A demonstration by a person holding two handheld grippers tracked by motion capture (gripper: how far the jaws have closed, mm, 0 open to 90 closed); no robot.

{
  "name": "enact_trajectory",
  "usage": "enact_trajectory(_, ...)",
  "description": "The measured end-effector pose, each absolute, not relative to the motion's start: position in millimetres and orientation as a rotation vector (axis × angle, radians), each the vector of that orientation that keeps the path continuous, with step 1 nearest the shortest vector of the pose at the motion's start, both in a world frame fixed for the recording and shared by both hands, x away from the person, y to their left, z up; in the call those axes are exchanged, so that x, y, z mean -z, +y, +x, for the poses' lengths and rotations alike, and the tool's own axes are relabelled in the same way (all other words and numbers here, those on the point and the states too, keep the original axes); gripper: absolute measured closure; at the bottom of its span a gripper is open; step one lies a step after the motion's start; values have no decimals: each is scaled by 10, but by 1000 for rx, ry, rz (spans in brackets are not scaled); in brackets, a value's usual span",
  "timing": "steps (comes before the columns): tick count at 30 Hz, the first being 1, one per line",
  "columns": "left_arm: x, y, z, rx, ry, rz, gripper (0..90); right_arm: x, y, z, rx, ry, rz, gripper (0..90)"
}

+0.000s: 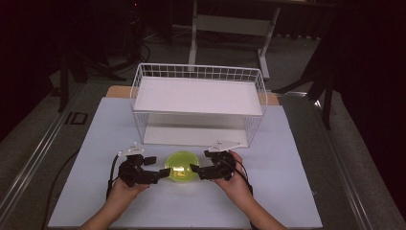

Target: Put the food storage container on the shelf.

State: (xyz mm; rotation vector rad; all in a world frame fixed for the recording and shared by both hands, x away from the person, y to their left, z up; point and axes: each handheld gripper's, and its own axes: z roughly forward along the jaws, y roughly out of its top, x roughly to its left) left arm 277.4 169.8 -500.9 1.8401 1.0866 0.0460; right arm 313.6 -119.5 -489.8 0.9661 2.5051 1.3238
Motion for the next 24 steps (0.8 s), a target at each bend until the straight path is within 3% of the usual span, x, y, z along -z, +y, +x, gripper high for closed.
enact_trajectory(6,5100,1624,2801,-44,1162,1846,348,4946,-1172,3167,-1301,2522,992,340)
enact_trajectory(11,5133,1605,2818,37,1157,1828,557,4980,-1192,3179,-1311,2536,1017,394)
enact_trajectory(17,5108,1589,2812,65,1162,1837,609,5014,-1253,3178,-1326,2554,1100,458)
enact_trajectory(21,5097,1582,2794,56,1179,1835,641,4979,-1233,3131,-1338,2572,1056,603)
enact_trajectory(24,5087,1572,2774,43,1166,1849,670,4943,-1235,3103,-1350,2579,1054,639)
